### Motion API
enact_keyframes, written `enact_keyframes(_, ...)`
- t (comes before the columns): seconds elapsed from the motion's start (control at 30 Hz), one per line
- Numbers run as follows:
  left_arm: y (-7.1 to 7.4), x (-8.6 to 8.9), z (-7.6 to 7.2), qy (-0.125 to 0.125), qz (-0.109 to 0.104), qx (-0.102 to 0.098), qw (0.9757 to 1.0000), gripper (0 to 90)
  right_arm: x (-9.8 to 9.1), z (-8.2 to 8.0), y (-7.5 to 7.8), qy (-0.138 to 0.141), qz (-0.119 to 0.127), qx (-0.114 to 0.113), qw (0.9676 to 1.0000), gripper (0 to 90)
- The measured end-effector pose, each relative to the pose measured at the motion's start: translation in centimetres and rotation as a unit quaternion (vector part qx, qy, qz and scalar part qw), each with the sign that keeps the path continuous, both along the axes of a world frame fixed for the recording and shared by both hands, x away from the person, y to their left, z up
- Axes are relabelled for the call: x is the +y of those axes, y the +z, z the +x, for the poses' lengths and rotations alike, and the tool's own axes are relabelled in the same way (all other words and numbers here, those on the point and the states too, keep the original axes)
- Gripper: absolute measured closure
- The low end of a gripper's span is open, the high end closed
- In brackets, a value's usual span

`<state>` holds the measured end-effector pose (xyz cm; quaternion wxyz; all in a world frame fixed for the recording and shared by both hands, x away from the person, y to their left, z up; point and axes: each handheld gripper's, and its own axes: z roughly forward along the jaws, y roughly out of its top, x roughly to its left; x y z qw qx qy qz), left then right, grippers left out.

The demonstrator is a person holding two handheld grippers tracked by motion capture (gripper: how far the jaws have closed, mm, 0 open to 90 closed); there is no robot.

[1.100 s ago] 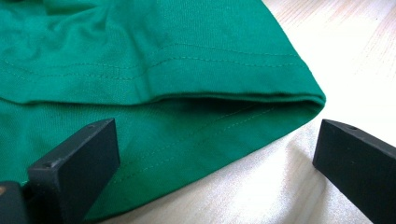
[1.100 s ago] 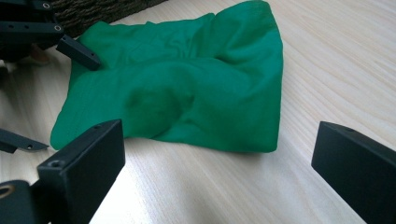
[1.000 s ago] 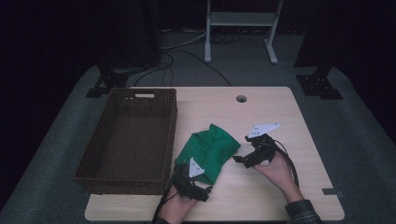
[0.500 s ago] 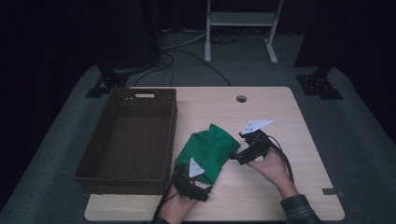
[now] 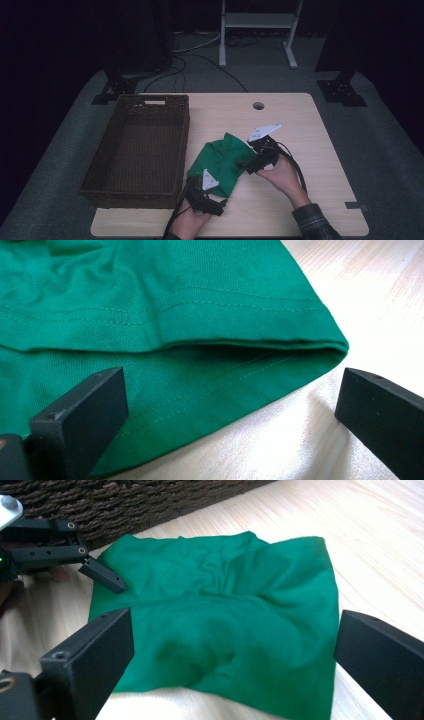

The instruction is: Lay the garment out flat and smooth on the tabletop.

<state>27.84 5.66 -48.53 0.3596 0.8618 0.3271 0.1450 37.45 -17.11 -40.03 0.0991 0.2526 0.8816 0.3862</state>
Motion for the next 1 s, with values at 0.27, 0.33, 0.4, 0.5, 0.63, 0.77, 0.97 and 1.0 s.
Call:
enact_keyframes(0.27,0.0,0.0,0.0,-0.001,0.002,0.000,1.0000,0.0,1.4,0.7,-0.2,0.010,0.000,0.007,0.9999,4.6)
enact_keyframes(0.33,0.0,0.0,0.0,-0.001,0.002,0.000,1.0000,0.0,1.6,0.9,-0.3,0.010,0.001,0.010,0.9999,4.5)
enact_keyframes(0.4,0.0,0.0,0.0,0.000,0.001,-0.001,1.0000,0.0,1.7,1.1,-0.5,0.009,0.004,0.013,0.9999,4.6)
enact_keyframes(0.5,0.0,0.0,0.0,-0.001,0.003,0.000,1.0000,0.0,2.1,1.4,-0.7,0.010,0.001,0.016,0.9998,4.8)
enact_keyframes(0.63,0.0,0.0,0.0,-0.001,0.002,0.000,1.0000,0.0,2.6,1.7,-0.4,0.012,0.000,0.018,0.9998,4.9)
enact_keyframes(0.77,0.0,0.0,0.0,0.000,0.002,-0.001,1.0000,0.0,2.9,2.0,-0.1,0.017,0.000,0.019,0.9997,5.4)
enact_keyframes(0.97,0.0,0.0,0.0,-0.001,0.001,-0.001,1.0000,0.0,3.7,2.5,0.1,0.020,-0.002,0.021,0.9996,5.4)
enact_keyframes(1.0,0.0,0.0,0.0,0.000,0.001,-0.001,1.0000,0.0,3.9,2.6,0.1,0.019,-0.002,0.023,0.9995,5.4)
